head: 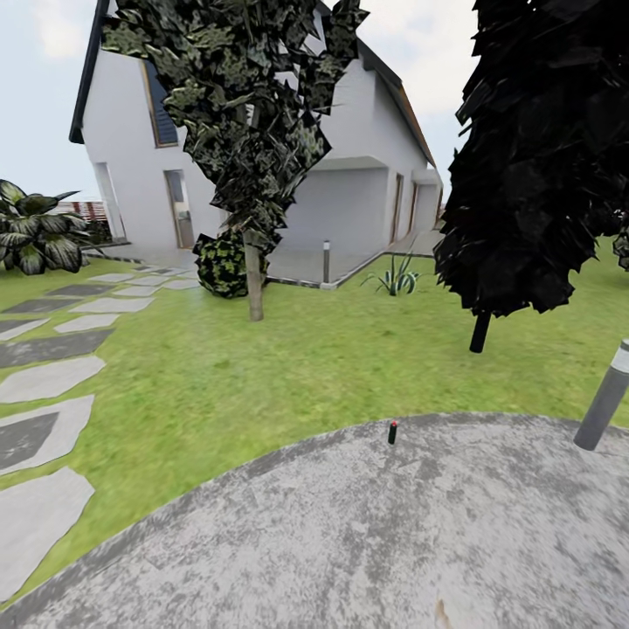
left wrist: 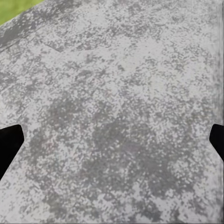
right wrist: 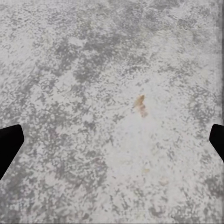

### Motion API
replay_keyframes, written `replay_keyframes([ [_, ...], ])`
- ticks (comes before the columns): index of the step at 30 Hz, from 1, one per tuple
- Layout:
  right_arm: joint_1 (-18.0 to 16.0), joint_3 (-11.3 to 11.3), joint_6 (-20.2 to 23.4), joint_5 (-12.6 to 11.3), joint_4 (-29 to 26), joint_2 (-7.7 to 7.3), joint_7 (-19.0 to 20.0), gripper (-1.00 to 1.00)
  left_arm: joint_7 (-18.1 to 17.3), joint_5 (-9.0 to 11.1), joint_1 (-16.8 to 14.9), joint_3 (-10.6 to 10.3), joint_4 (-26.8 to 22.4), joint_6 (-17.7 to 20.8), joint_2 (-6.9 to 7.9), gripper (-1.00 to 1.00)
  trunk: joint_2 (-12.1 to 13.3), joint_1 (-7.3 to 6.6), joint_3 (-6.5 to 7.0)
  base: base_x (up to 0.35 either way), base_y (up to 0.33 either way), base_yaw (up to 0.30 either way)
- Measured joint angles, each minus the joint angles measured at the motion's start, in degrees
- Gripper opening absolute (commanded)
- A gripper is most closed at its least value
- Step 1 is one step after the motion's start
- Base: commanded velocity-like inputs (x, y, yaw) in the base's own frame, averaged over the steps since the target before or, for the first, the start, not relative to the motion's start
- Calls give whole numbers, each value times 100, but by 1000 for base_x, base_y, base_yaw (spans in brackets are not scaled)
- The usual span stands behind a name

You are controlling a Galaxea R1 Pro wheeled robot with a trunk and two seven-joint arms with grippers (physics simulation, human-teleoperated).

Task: In the garden, pick up the pesticide atomizer on the floor and spray pesticide onto both trees until each tree trunk is fully covered.

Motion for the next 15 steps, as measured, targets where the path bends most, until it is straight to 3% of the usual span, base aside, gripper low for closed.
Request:
replay_keyframes([
  [15, 0, -5, 6, -11, -6, 0, 0, 100, 0, 0, 0, 0, 0, 0, 0, 100, 0, 0, -107, 265, -231, 0],
])
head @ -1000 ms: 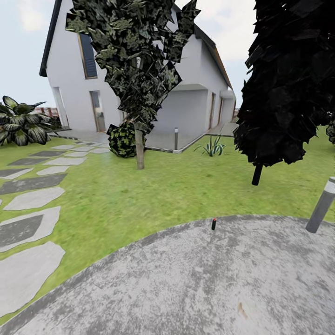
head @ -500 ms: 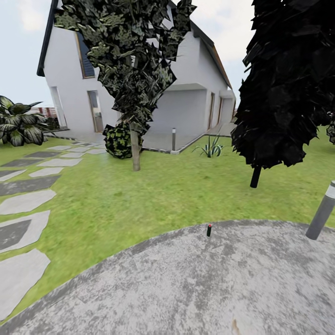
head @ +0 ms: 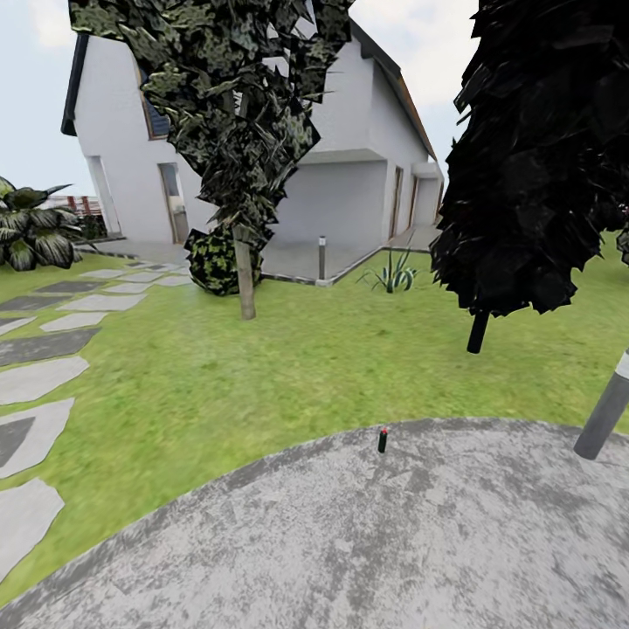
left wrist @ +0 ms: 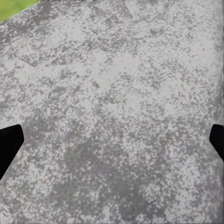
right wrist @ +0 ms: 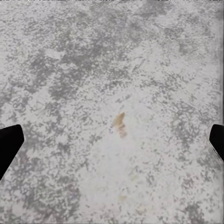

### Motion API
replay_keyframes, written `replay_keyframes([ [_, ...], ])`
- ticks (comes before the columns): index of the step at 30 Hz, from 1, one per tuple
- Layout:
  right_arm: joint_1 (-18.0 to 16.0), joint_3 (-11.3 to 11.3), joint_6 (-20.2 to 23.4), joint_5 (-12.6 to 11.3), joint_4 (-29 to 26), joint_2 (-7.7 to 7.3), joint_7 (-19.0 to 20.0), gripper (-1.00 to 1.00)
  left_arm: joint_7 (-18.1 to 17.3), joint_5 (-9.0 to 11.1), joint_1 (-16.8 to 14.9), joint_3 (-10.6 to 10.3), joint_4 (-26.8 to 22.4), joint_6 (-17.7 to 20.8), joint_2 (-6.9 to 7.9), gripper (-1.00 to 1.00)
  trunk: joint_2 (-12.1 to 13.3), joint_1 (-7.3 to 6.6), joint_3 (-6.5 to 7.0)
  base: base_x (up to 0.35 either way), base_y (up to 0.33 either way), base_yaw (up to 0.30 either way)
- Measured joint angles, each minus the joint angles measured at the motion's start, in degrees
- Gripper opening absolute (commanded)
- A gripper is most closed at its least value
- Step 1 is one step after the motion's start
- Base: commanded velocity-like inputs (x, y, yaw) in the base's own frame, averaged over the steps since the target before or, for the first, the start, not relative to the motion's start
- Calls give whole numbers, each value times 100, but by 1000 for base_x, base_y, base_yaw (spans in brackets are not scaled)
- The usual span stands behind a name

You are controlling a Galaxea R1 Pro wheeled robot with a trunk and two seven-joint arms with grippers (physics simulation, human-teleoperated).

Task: In the garden, pick up the pesticide atomizer on the floor and spray pesticide onto both trees until each tree trunk is fully covered.

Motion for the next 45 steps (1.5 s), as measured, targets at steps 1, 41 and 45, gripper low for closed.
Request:
replay_keyframes([
  [1, 0, 0, 0, 0, 2, 0, 0, 100, 0, 0, 0, 0, 0, 0, 0, 100, 0, 0, -9, 265, -231, 0],
  [41, 0, 0, 0, 2, 17, 0, 0, 100, 0, 0, 0, 9, 0, -2, 9, 100, 0, 0, -374, 282, -204, 0],
  [45, 0, 0, -3, 2, 17, 0, 0, 100, 0, 0, 0, 9, 0, -4, 9, 100, 0, 0, -384, 296, -173, 0],
])
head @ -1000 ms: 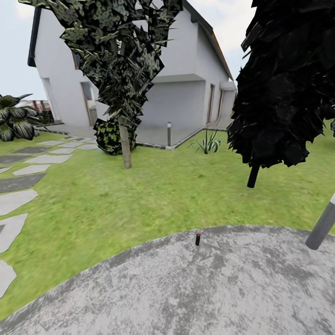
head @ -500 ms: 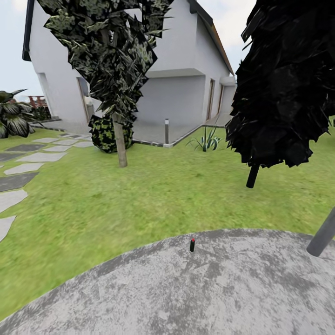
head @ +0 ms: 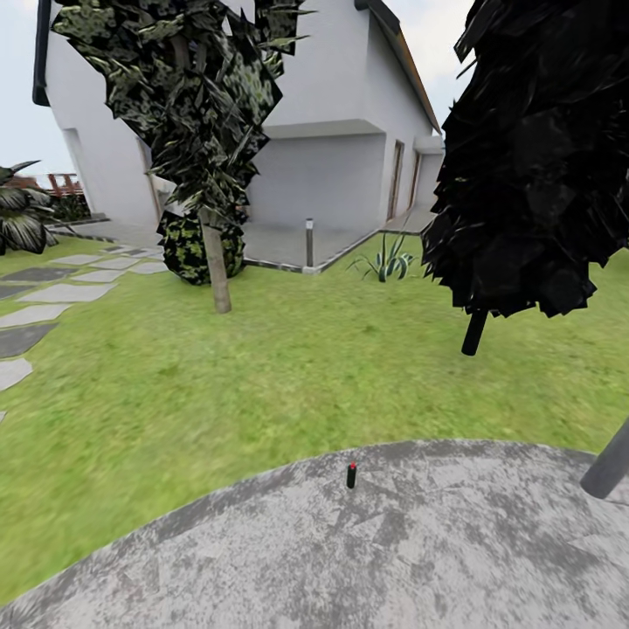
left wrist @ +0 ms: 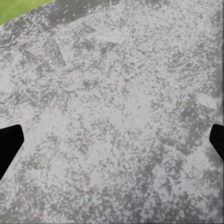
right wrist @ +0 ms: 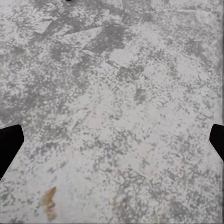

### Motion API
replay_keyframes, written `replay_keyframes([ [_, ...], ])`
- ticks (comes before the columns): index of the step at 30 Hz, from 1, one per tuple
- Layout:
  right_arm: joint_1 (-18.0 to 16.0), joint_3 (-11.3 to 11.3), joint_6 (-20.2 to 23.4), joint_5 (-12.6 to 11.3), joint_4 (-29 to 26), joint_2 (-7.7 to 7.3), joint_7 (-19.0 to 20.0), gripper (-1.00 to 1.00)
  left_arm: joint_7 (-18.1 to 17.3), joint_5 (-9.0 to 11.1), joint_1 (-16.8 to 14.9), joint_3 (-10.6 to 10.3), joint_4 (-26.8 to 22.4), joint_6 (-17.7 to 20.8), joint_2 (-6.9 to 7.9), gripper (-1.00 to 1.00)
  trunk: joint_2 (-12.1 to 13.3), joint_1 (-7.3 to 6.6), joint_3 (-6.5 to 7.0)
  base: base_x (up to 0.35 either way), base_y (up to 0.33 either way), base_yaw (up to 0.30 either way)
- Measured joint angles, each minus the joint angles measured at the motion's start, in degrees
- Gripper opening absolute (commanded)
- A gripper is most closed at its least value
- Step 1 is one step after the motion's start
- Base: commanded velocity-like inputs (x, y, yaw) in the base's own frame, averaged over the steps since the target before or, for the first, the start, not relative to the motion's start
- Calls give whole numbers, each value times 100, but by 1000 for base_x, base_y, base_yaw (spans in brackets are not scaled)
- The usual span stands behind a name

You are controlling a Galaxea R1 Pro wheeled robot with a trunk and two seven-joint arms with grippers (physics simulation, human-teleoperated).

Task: In the garden, pick up the pesticide atomizer on the floor and spray pesticide onto both trees until each tree trunk is fully covered.

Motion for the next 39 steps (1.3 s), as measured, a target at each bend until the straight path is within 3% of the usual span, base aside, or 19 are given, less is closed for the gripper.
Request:
replay_keyframes([
  [39, 0, 0, -2, 0, 0, 0, 0, 100, 0, 0, 0, -2, 0, -1, 0, 100, 0, 0, -3, 296, -179, 0],
])
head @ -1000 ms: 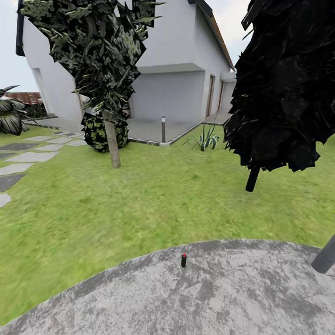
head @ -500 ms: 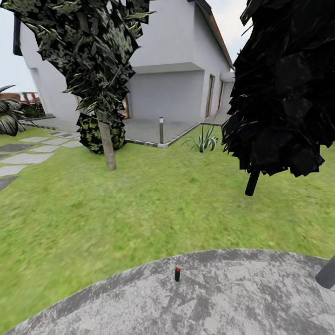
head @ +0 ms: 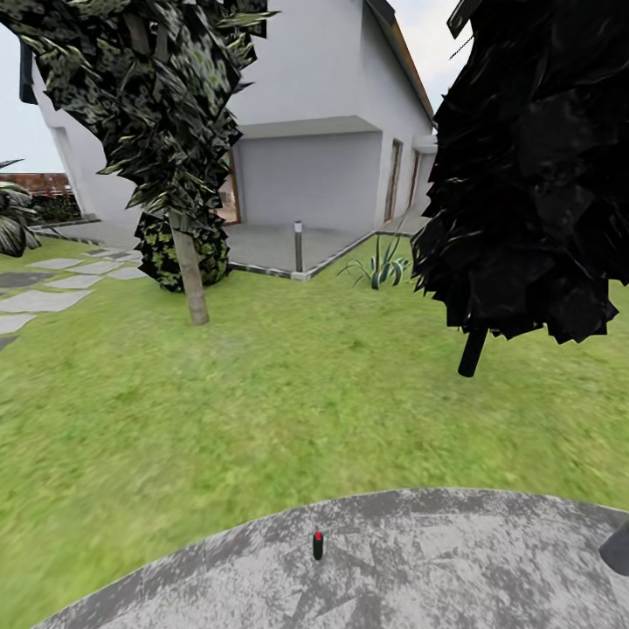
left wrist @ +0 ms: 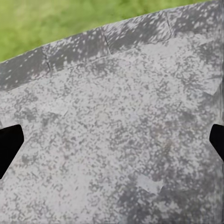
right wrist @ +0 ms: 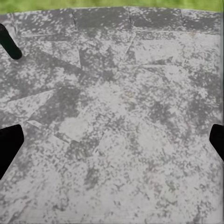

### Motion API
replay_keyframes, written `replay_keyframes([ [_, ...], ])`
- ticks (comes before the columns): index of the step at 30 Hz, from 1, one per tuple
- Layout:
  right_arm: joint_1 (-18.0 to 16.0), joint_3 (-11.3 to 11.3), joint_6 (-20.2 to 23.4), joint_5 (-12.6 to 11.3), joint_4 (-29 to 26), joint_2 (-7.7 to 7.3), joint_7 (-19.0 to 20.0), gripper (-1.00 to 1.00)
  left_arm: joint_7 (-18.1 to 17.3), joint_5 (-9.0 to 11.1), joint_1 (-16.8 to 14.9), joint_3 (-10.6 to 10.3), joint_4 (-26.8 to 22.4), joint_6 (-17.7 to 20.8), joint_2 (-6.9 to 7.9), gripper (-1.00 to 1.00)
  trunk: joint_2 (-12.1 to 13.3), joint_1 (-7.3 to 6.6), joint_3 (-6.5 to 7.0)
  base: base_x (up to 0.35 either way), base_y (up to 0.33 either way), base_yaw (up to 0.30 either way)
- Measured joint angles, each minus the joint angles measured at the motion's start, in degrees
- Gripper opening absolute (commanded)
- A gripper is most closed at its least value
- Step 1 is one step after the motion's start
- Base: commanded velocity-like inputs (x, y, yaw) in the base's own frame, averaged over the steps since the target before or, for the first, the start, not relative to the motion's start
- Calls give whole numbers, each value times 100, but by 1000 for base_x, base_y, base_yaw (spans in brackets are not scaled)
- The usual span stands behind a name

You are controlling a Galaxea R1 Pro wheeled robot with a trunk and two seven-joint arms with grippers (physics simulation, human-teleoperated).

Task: In the garden, pick up the pesticide atomizer on the floor and spray pesticide onto both trees until each tree trunk is fully covered.

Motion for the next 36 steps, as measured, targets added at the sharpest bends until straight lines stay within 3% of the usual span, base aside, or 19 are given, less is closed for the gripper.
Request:
replay_keyframes([
  [36, 0, 0, -2, 0, 0, 7, 0, 100, 0, 0, 0, 1, 0, 1, 0, 100, 0, 1, 0, 267, -225, 0],
])
